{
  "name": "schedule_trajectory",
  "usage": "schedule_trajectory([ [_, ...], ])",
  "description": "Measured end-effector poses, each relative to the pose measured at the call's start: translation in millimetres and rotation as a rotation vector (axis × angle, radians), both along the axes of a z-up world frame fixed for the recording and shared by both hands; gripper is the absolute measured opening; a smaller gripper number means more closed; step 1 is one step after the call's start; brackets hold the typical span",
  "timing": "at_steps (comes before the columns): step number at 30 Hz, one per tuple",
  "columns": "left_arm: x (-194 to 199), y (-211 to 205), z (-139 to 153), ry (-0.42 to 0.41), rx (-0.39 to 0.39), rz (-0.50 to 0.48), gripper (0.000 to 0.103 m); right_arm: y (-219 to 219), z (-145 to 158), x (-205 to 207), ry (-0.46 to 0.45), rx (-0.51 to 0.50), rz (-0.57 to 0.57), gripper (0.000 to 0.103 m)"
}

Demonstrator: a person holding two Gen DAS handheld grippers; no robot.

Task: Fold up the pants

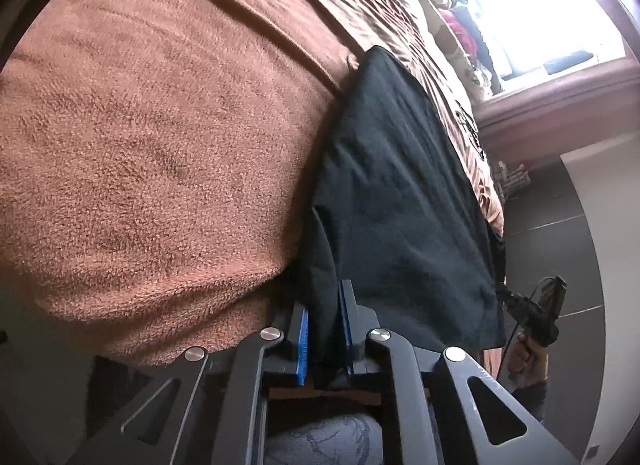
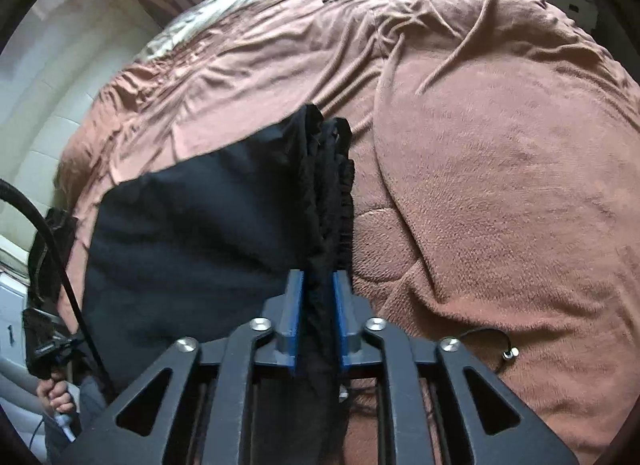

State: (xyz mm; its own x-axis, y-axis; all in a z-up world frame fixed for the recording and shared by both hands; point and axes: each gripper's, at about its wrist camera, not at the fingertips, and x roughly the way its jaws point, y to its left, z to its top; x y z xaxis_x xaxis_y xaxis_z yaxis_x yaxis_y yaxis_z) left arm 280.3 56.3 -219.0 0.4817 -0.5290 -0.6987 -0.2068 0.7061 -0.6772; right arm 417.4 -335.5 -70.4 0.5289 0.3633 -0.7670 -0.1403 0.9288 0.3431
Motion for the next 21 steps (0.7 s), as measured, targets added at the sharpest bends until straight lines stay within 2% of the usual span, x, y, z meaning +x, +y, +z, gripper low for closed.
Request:
schedule_trajectory([
  [1, 0, -1, 1, -0.002, 0.006, -0.003, 0.013, -3, 1, -4, -0.008, 0.01, 0.002, 0.054],
  [2, 0, -1, 2, -0.003, 0.008, -0.005, 0.013, -6, 3, -9, -0.016, 0.018, 0.005, 0.064],
  [3, 0, -1, 2, -0.004, 0.006, -0.006, 0.013, -8, 3, -14, -0.025, 0.02, 0.007, 0.068],
  [5, 0, 1, 2, -0.003, -0.006, -0.005, 0.013, -12, 1, -22, -0.03, 0.033, 0.022, 0.068],
  [10, 4, 3, 2, 0.002, -0.015, -0.004, 0.014, -14, -22, -30, 0.033, 0.05, 0.053, 0.068],
  [11, 5, 4, 1, 0.007, -0.025, -0.001, 0.016, -13, -28, -30, 0.049, 0.038, 0.053, 0.065],
  [12, 5, 6, -1, 0.012, -0.032, 0.003, 0.017, -10, -31, -29, 0.059, 0.034, 0.055, 0.054],
  [13, 5, 8, -2, 0.015, -0.044, 0.01, 0.019, -11, -37, -28, 0.071, 0.057, 0.067, 0.049],
  [17, 1, 13, -9, 0.023, -0.109, 0.042, 0.026, -14, -37, -26, 0.057, 0.067, 0.067, 0.048],
  [21, 1, 13, -14, 0.035, -0.154, 0.068, 0.027, -17, -40, -26, 0.062, 0.087, 0.063, 0.048],
])
